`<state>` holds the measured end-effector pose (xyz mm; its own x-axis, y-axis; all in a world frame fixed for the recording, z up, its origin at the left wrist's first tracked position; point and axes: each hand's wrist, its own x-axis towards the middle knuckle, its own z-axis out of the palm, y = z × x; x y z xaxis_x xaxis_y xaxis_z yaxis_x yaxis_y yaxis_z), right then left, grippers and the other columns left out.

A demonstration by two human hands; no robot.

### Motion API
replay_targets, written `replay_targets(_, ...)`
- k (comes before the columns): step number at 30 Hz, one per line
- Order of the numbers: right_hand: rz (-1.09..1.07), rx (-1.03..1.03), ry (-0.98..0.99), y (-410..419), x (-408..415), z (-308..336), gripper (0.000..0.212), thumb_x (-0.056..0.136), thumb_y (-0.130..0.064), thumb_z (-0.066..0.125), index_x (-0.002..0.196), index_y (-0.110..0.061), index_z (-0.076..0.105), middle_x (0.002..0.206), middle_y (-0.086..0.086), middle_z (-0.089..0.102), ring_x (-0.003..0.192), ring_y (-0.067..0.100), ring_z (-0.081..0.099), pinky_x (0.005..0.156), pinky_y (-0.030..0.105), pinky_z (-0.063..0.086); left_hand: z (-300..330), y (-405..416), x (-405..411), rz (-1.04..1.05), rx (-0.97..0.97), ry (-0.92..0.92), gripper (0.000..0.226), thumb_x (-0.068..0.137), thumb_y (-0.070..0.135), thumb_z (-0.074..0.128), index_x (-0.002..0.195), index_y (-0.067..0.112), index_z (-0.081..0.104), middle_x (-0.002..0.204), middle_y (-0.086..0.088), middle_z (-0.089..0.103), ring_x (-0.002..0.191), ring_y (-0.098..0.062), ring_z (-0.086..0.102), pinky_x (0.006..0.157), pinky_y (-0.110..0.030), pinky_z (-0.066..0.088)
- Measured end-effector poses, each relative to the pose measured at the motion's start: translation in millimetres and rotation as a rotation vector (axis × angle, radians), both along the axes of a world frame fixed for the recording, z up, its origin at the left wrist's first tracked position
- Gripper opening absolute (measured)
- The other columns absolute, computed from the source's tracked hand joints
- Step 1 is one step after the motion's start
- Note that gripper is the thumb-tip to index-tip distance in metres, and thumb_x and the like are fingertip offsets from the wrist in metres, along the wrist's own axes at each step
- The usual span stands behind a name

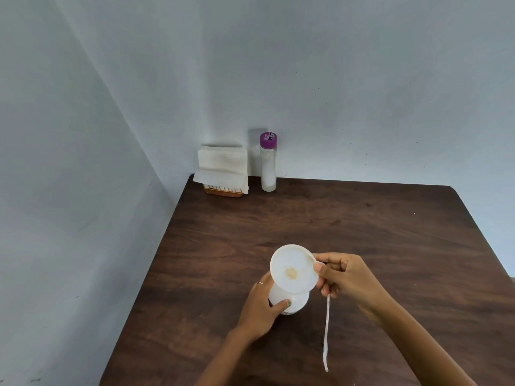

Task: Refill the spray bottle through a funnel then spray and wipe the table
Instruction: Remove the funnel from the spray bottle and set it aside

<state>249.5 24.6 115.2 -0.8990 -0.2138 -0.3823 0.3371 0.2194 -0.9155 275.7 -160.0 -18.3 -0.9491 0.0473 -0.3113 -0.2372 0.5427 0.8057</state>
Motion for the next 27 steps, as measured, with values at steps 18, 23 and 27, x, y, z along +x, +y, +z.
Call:
replay_targets(18,0.069,-0.032,-0.023,2.0,-3.0,10.7,0.019,0.091,-0.012,0.059,0.107,-0.016,0.067,0.068,0.012,0.069,0.053,0.018,0.061,0.048,0.021,0.05,4.4,0.6,0.8,0.015,0.042,-0.041,0.067,0.081,0.034,0.07,0.137,0.029,0.034,0.139,0.009,0.043,0.125,-0.009,0.042,0.107,-0.029,0.038)
replay_targets(23,0.07,0.038,-0.033,-0.2,-4.4,6.8,0.019,0.091,-0.012,0.058,0.107,-0.015,0.067,0.066,0.01,0.07,0.052,0.016,0.063,0.049,0.021,0.052,1.3,-2.1,0.5,0.005,0.041,-0.029,0.069,0.08,0.037,0.07,0.138,0.029,0.033,0.138,0.013,0.042,0.125,-0.007,0.04,0.108,-0.03,0.038)
replay_targets(27,0.064,0.012,-0.047,-0.4,-5.1,11.0,0.018,0.091,-0.013,0.059,0.107,-0.015,0.068,0.066,0.01,0.07,0.054,0.017,0.064,0.05,0.022,0.052,5.9,-5.7,-3.9,-0.029,0.084,-0.061,0.066,0.079,0.033,0.071,0.133,0.035,0.034,0.139,0.011,0.042,0.126,-0.008,0.041,0.108,-0.031,0.039)
